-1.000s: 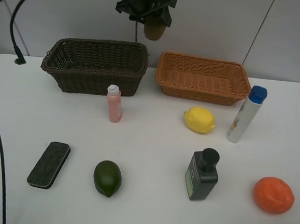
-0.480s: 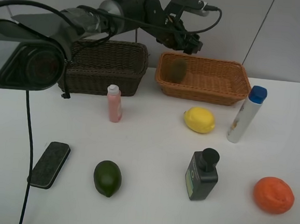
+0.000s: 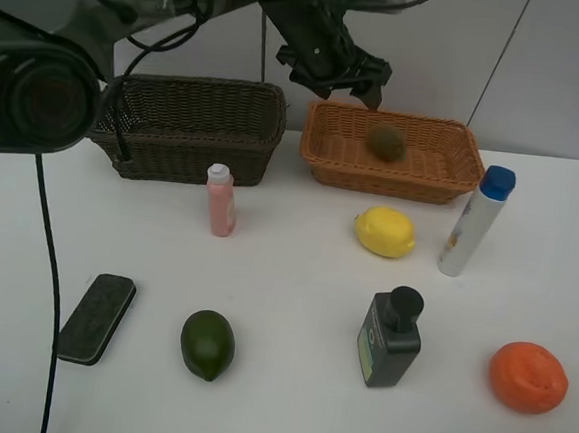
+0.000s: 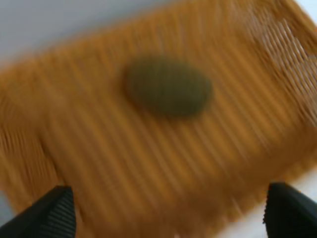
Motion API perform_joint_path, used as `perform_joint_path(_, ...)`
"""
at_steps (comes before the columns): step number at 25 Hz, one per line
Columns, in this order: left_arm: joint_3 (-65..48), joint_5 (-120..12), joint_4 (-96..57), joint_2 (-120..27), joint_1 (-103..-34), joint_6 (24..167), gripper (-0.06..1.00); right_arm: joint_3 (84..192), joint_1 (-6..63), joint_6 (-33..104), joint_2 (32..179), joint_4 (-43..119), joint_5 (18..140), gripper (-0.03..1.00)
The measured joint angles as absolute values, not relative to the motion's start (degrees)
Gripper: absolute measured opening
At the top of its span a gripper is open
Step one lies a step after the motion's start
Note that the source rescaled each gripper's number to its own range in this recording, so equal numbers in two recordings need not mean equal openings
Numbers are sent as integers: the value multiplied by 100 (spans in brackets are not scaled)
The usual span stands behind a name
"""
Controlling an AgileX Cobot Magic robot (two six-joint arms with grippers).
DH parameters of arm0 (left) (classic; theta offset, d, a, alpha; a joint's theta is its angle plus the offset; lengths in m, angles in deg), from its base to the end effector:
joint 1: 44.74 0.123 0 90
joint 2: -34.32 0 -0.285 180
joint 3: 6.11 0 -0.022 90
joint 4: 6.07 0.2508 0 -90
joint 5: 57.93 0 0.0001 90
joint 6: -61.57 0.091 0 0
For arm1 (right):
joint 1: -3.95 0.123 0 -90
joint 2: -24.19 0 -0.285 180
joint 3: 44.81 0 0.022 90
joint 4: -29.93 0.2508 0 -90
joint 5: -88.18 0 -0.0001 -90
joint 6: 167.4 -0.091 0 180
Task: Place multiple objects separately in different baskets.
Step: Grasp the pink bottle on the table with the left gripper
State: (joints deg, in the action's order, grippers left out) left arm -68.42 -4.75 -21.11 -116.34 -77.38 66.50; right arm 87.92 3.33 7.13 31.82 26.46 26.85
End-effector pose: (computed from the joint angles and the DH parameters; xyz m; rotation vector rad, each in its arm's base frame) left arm 0.4571 -0.3153 0.2230 0.7053 2.4015 -0.5325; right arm -0.0085 -0.0047 0.2829 0.1117 2.0241 -0.0188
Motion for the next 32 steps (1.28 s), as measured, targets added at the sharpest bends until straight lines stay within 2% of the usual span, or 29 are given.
perform_joint_path(5, -6870, 1050, -1522, -11102, -7743, 6040, 100, 8792, 333, 713, 3182, 2646, 2685, 98)
perform_joint_path(13, -6461, 1091, -1313, -10463, -7795, 5487, 100, 8792, 333, 713, 3182, 2646, 2685, 98)
perform_joint_path(17, -5116, 1084, -1267, -9557, -7855, 5409, 100, 8792, 333, 713, 3182, 2646, 2685, 98)
perform_joint_path(18, -4370, 1080, -1107, -9076, -7855, 5216, 100, 8792, 333, 713, 3182, 2646, 2685, 98)
perform_joint_path(20, -3624, 1073, -930, -8625, -7855, 4986, 100, 8792, 333, 713, 3182, 2646, 2685, 98)
perform_joint_path(24, -2513, 1066, -823, -8314, -7855, 4804, 100, 8792, 333, 713, 3182, 2646, 2685, 98)
perform_joint_path(28, -1863, 872, -677, -8498, -7855, 4762, 100, 8792, 333, 713, 3182, 2646, 2685, 98)
perform_joint_path(32, -1803, 498, -576, -8873, -7855, 4715, 100, 8792, 333, 713, 3182, 2646, 2685, 98)
